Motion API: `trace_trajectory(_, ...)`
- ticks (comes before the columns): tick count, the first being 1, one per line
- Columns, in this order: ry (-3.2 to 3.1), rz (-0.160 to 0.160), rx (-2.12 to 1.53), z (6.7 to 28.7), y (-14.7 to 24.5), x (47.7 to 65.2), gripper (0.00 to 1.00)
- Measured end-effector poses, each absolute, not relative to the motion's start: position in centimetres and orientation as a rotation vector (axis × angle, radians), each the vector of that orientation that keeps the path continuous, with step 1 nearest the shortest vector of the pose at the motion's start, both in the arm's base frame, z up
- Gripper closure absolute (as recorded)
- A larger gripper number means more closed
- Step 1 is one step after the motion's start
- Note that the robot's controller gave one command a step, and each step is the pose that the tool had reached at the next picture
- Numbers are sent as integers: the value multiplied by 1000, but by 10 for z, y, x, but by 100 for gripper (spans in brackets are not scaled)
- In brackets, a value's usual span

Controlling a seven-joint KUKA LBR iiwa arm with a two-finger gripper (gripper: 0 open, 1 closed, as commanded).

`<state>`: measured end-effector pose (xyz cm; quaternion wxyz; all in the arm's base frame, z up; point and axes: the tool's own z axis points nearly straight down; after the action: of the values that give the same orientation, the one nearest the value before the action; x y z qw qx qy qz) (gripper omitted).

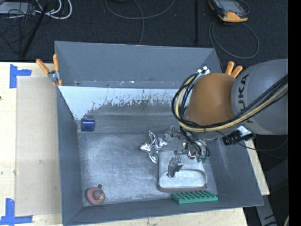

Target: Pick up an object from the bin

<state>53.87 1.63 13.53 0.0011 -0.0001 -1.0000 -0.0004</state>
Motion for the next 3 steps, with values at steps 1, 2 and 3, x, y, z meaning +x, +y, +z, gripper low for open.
trace_trajectory(1, -3135, -3, -155, 79, 41, 572, 0)
trace_trajectory(2, -3141, 2, 112, 73, 89, 622, 0)
trace_trajectory(3, -3143, 3, 88, 73, 97, 624, 0)
